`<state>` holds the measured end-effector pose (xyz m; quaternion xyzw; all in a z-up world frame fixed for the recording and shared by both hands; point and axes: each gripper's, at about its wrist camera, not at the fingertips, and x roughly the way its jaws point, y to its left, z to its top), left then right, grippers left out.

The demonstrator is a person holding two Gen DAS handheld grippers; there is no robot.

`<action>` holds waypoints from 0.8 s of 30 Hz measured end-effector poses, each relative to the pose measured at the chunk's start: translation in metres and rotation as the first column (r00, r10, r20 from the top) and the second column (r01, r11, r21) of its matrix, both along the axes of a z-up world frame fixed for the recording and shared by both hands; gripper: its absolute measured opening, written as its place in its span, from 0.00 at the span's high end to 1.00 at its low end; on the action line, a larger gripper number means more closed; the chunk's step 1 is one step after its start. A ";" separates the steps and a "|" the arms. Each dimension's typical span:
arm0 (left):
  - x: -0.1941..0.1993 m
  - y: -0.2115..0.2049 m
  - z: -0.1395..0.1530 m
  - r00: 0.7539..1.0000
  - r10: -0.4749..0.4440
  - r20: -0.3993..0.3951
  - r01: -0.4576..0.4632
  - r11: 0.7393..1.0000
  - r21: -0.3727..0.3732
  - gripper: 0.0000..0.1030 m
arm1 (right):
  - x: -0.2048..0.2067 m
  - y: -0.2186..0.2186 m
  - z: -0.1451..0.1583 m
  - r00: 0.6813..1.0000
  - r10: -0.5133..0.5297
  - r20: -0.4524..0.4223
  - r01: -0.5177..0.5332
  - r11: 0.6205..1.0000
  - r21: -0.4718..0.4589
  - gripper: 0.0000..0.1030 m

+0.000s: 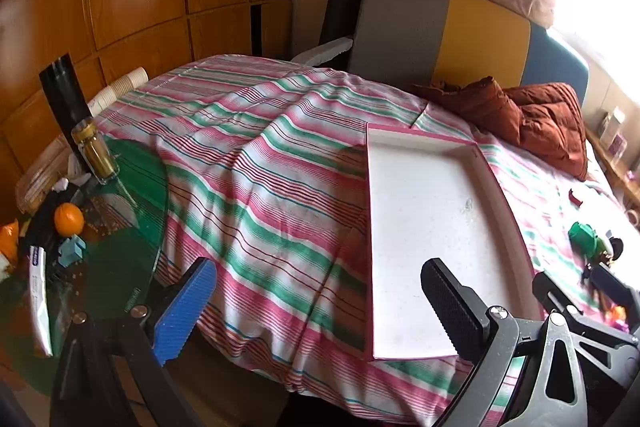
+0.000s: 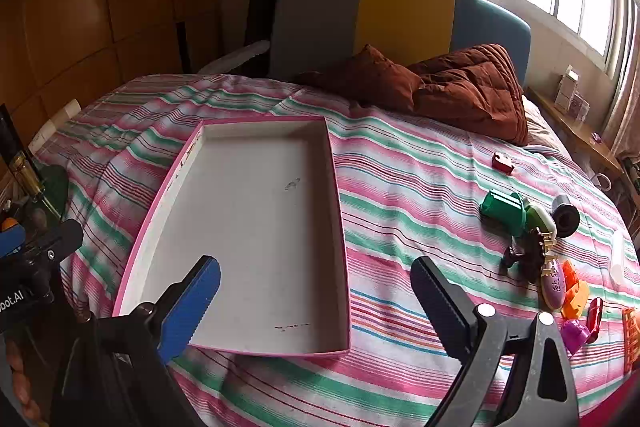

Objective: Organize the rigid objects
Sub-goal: 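Move both tools from the tray toward the scattered toys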

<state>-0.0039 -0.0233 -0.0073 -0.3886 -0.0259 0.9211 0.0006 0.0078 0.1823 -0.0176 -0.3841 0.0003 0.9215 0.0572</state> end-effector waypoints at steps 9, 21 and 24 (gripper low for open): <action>0.003 0.005 -0.002 0.999 -0.035 -0.002 0.035 0.999 -0.016 0.00 | 0.000 0.004 0.003 1.000 -0.009 -0.015 0.009 1.000 -0.010 0.05; 0.005 0.009 -0.007 0.998 -0.066 0.007 0.066 0.998 -0.013 0.00 | 0.001 0.005 0.001 1.000 0.006 -0.007 -0.006 1.000 0.012 0.05; 0.006 0.011 -0.007 0.997 -0.078 0.006 0.078 0.997 -0.014 0.00 | 0.002 0.006 0.002 1.000 0.017 -0.008 -0.017 1.000 0.019 0.05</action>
